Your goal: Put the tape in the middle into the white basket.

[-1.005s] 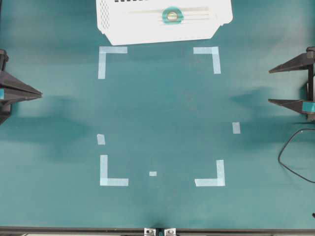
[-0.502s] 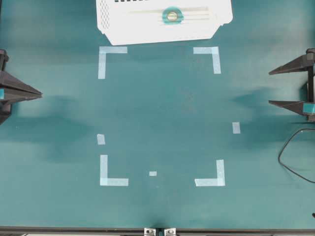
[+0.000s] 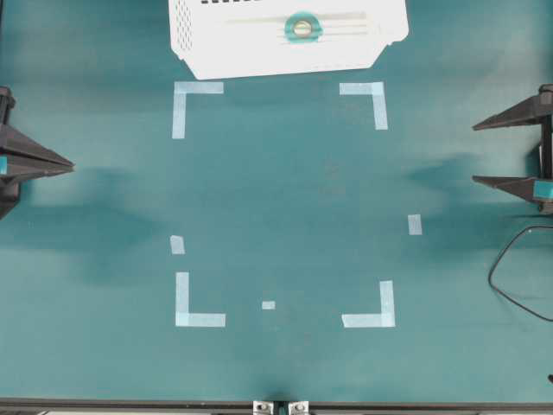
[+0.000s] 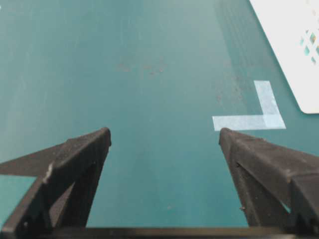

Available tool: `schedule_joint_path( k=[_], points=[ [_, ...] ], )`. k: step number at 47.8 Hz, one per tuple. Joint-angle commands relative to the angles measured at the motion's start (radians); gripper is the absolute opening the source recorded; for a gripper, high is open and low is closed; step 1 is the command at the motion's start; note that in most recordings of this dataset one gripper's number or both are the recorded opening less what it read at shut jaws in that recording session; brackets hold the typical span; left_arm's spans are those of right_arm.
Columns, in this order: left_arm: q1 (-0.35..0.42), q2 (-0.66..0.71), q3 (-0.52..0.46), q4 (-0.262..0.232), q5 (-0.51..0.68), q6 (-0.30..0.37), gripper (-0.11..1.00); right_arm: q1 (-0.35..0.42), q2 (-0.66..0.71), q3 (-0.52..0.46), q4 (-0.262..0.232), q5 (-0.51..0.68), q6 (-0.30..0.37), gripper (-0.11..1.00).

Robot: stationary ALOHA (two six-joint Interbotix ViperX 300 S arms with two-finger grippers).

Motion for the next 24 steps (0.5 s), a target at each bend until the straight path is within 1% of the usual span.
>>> schedule_joint_path(
  k=[1, 9, 24],
  points=[
    [-0.003, 0.008, -0.012, -0.002, -0.005, 0.002, -0.11, 0.002, -0.002, -0.018, -0.002, 0.000, 0.000, 0.99],
    [-0.002, 0.008, -0.012, -0.002, -0.005, 0.002, -0.11, 0.002, -0.015, -0.020, -0.002, 0.023, 0.002, 0.99],
    [-0.003, 0.008, -0.012, -0.002, -0.005, 0.002, -0.11, 0.002, -0.015, -0.014, 0.000, 0.023, 0.002, 0.99]
  ],
)
